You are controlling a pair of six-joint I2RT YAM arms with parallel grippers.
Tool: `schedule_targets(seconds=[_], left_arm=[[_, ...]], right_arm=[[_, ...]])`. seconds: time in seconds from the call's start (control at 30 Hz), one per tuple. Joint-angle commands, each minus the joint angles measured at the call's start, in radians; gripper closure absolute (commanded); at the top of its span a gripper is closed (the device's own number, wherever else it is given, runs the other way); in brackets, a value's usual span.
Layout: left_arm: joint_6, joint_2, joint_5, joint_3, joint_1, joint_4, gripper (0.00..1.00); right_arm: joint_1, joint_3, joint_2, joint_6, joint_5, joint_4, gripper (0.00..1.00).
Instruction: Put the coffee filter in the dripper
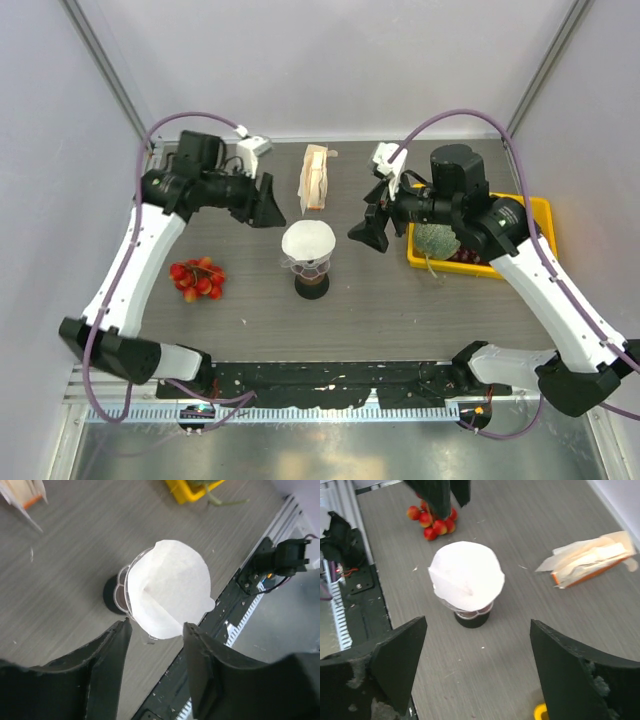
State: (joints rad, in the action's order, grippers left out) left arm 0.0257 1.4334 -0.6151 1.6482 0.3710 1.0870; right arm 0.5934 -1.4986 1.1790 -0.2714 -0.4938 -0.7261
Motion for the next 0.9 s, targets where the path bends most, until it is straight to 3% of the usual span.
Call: schedule_targets(seconds=[0.0, 0.07, 0.23, 0.4, 0.87], left_arm=[[-0.218, -0.125, -0.311, -0.125, -0.078, -0.316, 0.56], [-0.289, -0.122, -0.394, -0.178, -0.084, -0.392, 0.71], [-0.325, -0.093, -0.409, -0.241, -0.084, -0.426, 0.86], [-0.412, -0.064, -0.462, -0.306, -0.083, -0.492, 0.88], [-0.405, -0.034, -0.482, -0.413, -0.083, -0.486, 0.92]], right_arm=[[-0.001, 0.049, 0.016, 0.015, -0.164, 0.112, 0.17], [0.003, 0.078, 0.033, 0.056, -0.202, 0.178, 0.28], [0.023, 0.08, 0.119, 0.123, -0.242, 0.254, 0.42], [0.029, 0.135, 0.16, 0.164, -0.285, 0.304, 0.46], [0.031, 0.222, 0.234, 0.124, -0.344, 0.329, 0.46]])
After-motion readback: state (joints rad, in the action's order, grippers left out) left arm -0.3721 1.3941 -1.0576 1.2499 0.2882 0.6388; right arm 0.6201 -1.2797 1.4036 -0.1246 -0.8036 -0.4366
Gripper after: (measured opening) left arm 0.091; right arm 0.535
